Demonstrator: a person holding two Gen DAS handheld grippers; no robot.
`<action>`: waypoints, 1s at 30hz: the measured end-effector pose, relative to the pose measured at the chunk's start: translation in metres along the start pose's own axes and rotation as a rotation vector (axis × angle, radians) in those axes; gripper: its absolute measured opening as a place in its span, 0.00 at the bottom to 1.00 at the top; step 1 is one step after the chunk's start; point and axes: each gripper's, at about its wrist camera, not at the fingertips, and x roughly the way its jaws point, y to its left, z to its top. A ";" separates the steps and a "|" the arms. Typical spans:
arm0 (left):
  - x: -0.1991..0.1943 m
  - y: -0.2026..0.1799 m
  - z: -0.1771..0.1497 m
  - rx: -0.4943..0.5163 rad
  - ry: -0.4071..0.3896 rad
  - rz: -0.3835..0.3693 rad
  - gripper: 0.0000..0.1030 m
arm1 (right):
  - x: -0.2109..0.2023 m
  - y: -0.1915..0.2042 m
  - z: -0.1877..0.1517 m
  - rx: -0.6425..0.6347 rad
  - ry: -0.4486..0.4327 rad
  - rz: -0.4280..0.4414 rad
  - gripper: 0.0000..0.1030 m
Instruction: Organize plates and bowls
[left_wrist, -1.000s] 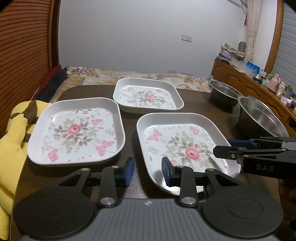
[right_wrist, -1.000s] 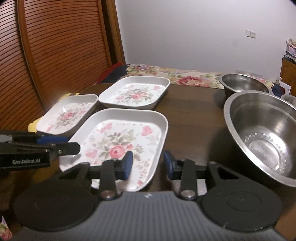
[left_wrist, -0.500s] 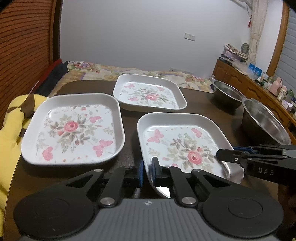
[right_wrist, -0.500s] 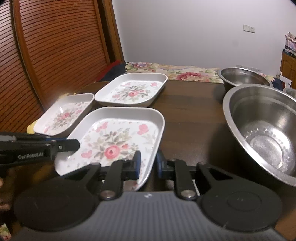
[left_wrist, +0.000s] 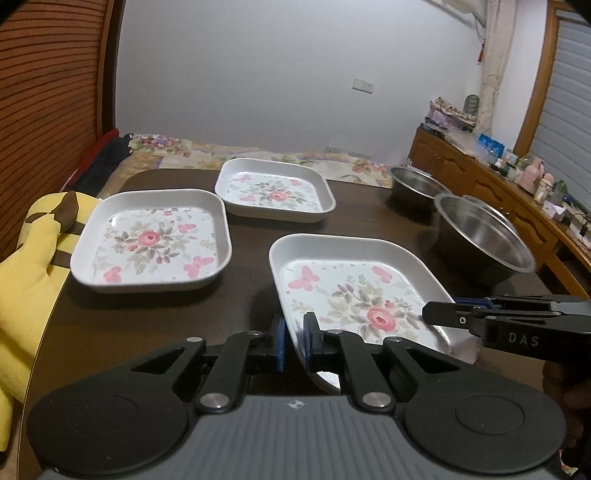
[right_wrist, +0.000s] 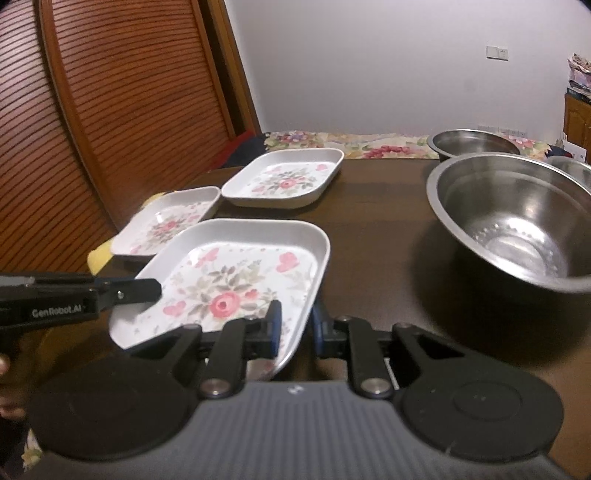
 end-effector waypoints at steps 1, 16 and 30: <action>-0.003 -0.002 -0.002 0.002 -0.002 -0.002 0.10 | -0.005 0.001 -0.003 0.000 -0.005 -0.002 0.19; -0.031 -0.022 -0.051 0.018 0.012 -0.018 0.11 | -0.045 0.011 -0.050 0.019 -0.051 -0.027 0.19; -0.028 -0.023 -0.062 0.026 0.026 0.009 0.11 | -0.048 0.010 -0.068 0.058 -0.055 -0.012 0.19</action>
